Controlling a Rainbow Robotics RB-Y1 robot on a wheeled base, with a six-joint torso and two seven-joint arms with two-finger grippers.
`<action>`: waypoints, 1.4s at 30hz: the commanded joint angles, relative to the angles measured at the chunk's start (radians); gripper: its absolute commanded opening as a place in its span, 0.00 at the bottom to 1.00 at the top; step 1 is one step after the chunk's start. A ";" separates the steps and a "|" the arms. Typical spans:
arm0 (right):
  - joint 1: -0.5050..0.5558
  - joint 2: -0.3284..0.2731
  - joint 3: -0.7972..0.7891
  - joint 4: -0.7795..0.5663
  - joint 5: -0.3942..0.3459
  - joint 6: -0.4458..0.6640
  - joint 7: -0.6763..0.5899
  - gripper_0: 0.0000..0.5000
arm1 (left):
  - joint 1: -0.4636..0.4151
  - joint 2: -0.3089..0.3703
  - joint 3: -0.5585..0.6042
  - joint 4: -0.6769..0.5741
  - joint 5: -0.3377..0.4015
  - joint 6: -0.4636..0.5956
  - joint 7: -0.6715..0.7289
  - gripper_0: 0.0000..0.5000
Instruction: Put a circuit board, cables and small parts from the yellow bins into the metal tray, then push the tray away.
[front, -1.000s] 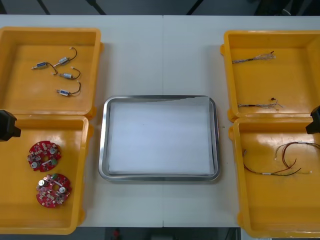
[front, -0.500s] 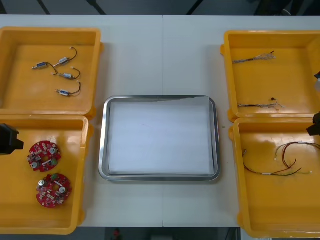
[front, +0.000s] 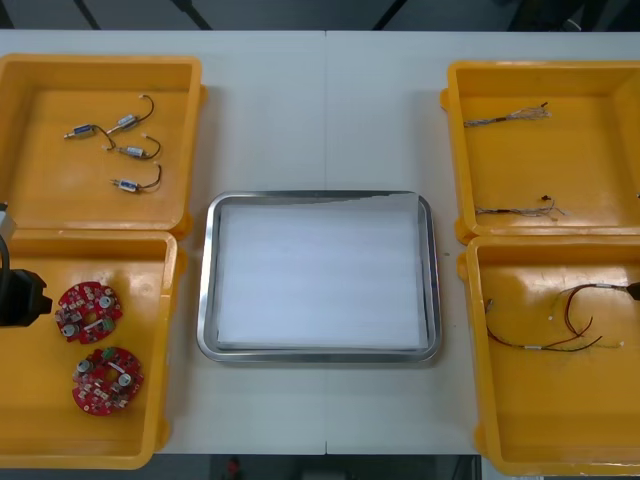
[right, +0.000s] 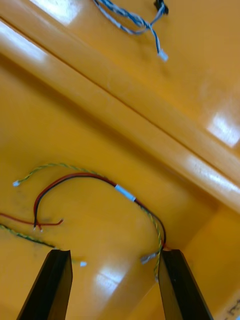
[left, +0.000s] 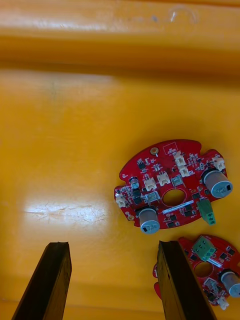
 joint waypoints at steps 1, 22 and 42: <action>0.081 -0.042 -0.030 -0.007 -0.028 -0.120 0.150 1.00 | 0.013 -0.047 -0.013 0.005 -0.021 -0.016 -0.084 1.00; 0.084 -0.137 0.065 -0.007 -0.063 -0.249 0.492 1.00 | 0.013 -0.138 -0.049 0.044 -0.107 -0.038 -0.077 1.00; -0.088 -0.187 0.341 0.152 -0.040 -0.374 0.573 1.00 | 0.013 -0.167 -0.091 0.070 -0.148 -0.078 -0.044 1.00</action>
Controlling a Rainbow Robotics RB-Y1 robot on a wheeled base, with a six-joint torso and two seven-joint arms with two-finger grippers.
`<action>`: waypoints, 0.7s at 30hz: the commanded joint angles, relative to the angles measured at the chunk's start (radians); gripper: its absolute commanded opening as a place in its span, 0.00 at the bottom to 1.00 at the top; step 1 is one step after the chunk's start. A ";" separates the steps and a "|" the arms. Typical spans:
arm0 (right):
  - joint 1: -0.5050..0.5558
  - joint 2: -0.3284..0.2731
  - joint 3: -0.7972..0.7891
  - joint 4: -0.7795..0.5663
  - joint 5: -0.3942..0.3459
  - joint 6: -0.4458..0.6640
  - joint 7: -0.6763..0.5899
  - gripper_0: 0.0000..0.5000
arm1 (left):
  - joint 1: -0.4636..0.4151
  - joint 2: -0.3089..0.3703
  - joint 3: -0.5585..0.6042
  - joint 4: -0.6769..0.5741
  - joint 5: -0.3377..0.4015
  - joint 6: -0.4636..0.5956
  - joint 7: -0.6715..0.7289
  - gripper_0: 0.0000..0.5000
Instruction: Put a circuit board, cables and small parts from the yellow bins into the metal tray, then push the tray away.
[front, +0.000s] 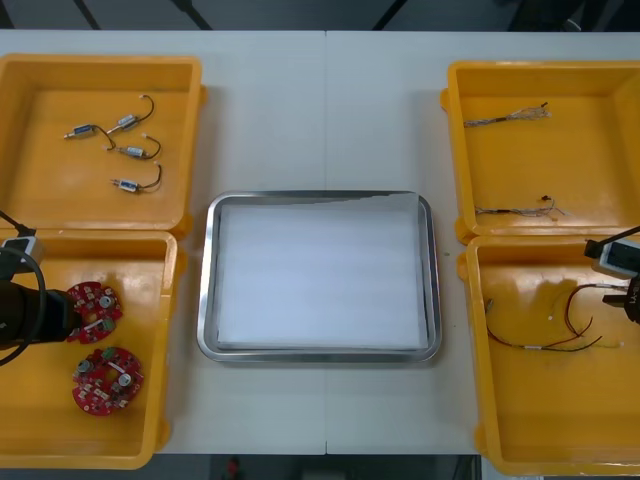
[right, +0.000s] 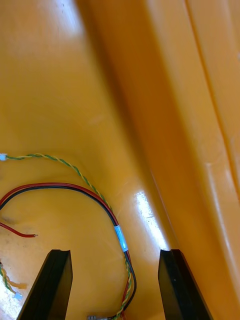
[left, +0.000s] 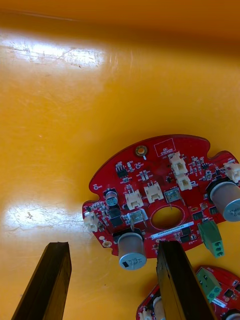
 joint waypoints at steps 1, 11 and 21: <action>-0.083 -0.046 0.091 0.064 0.002 -0.027 0.045 1.00 | 0.013 -0.016 -0.016 0.003 -0.014 -0.010 -0.041 1.00; -0.189 -0.055 0.219 0.168 -0.001 -0.065 0.071 1.00 | 0.013 -0.020 -0.041 0.008 -0.026 -0.020 -0.018 0.98; -0.214 -0.058 0.237 0.202 -0.005 -0.070 0.089 1.00 | 0.013 -0.040 -0.041 0.014 -0.043 -0.023 -0.006 0.98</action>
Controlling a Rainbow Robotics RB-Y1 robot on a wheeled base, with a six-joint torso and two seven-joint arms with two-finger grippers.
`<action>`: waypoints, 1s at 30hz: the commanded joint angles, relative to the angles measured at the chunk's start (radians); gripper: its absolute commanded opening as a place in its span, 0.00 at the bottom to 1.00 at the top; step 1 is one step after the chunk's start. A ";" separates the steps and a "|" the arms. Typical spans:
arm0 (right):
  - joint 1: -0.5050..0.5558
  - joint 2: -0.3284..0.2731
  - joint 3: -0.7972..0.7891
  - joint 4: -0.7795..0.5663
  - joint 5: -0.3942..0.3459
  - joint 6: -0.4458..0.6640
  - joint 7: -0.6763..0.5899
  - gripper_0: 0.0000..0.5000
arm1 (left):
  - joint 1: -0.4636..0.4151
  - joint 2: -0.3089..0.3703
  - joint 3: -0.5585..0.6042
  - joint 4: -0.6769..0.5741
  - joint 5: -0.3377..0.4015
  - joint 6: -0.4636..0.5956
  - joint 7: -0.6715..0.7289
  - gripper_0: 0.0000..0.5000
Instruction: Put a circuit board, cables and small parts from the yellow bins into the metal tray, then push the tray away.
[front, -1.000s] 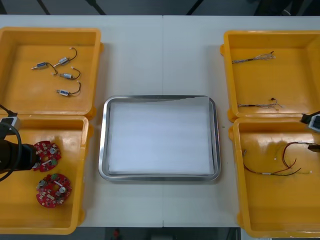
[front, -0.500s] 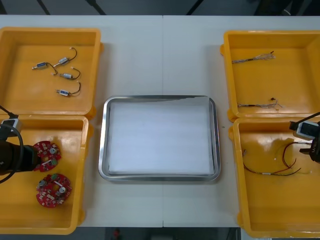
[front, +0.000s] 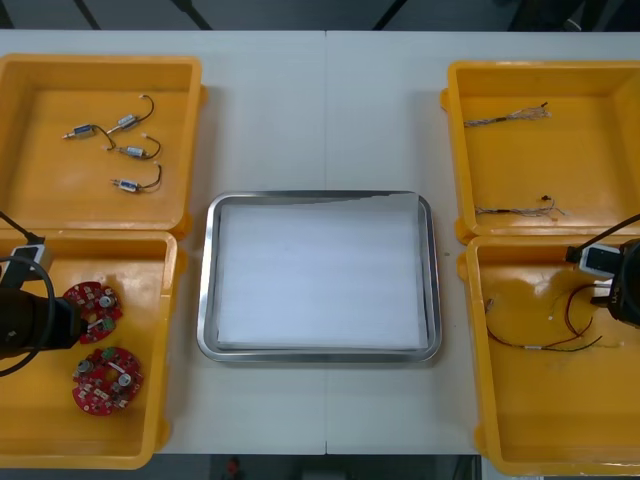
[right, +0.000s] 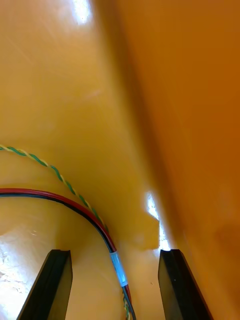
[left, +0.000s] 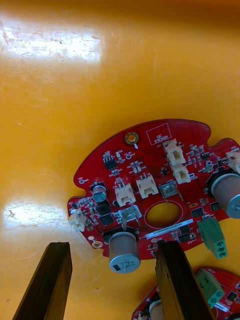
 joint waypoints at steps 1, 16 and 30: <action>-0.028 -0.052 0.006 0.016 -0.005 -0.009 0.043 1.00 | 0.015 -0.019 -0.010 0.007 -0.014 -0.010 -0.005 0.98; -0.029 -0.051 0.021 0.038 -0.011 -0.008 0.045 1.00 | 0.022 -0.019 -0.010 0.027 -0.009 -0.030 -0.008 0.93; -0.029 -0.049 0.038 0.042 -0.023 -0.008 0.043 1.00 | 0.022 -0.019 -0.048 0.039 -0.057 -0.068 0.008 0.09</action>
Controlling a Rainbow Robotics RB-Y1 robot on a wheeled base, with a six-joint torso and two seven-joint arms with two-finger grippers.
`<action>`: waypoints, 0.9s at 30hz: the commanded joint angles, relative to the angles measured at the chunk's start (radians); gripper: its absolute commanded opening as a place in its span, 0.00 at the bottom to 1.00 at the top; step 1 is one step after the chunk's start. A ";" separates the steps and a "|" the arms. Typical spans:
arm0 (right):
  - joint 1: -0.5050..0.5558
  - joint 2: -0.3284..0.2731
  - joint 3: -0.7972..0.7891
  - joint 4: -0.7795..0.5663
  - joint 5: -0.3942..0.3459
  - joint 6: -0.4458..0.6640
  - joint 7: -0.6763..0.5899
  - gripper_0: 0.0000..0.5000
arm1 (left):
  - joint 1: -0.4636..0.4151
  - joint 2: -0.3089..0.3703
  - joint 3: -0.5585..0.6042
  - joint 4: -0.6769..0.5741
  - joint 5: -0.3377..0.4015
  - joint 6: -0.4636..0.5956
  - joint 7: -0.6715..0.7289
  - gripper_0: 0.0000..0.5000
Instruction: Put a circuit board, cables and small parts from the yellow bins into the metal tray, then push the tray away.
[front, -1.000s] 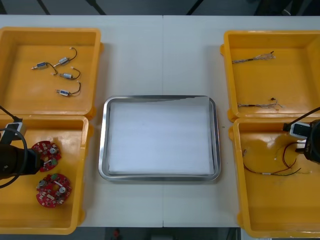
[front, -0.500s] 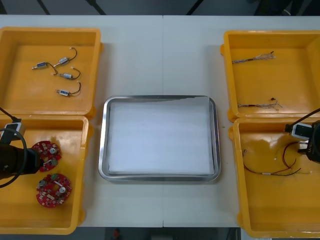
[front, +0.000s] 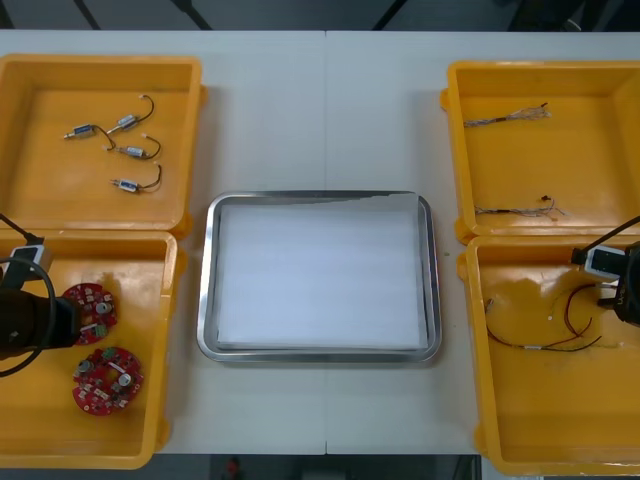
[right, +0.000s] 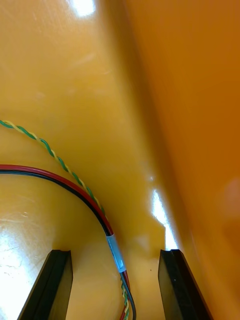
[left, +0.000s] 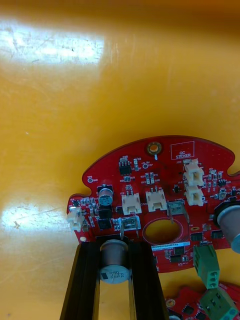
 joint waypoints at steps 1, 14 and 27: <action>-0.017 -0.048 0.025 0.003 -0.016 -0.006 0.026 0.98 | 0.022 -0.011 -0.034 0.014 -0.028 -0.032 0.008 0.05; -0.017 -0.047 0.044 0.003 -0.033 0.011 0.020 0.95 | 0.021 0.062 -0.028 -0.015 -0.005 -0.032 0.008 0.00; -0.017 -0.044 0.047 0.003 -0.045 0.049 0.020 0.09 | 0.022 0.164 0.060 -0.052 0.156 -0.006 -0.017 0.00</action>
